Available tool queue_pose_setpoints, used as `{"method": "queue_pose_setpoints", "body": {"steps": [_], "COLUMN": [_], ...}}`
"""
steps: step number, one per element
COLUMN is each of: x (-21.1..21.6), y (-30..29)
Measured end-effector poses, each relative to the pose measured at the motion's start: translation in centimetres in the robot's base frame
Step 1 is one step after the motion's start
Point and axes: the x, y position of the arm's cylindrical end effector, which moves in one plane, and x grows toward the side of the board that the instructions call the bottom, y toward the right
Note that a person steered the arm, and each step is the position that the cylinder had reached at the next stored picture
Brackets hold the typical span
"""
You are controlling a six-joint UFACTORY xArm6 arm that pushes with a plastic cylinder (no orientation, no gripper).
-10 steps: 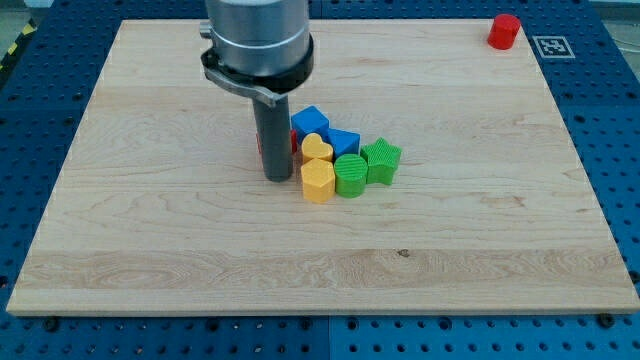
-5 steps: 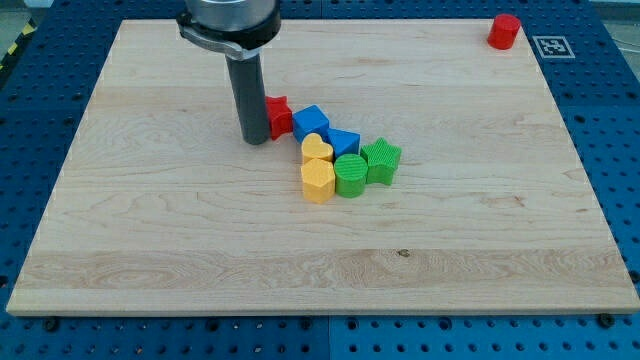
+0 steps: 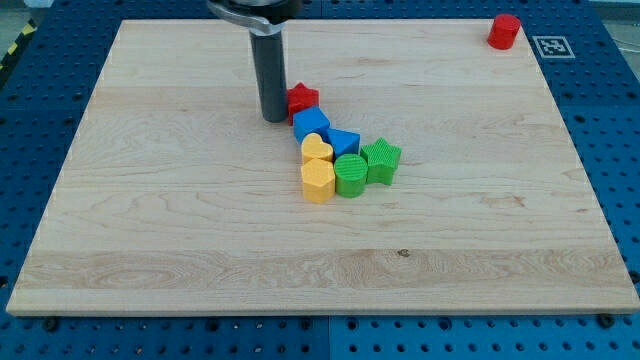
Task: Move the red star left to the red circle
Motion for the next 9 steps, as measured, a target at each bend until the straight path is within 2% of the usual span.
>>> {"method": "queue_pose_setpoints", "body": {"steps": [3,6,9], "x": [-1.1,-1.1,-0.7], "y": [3.8,5.0,9.8]}}
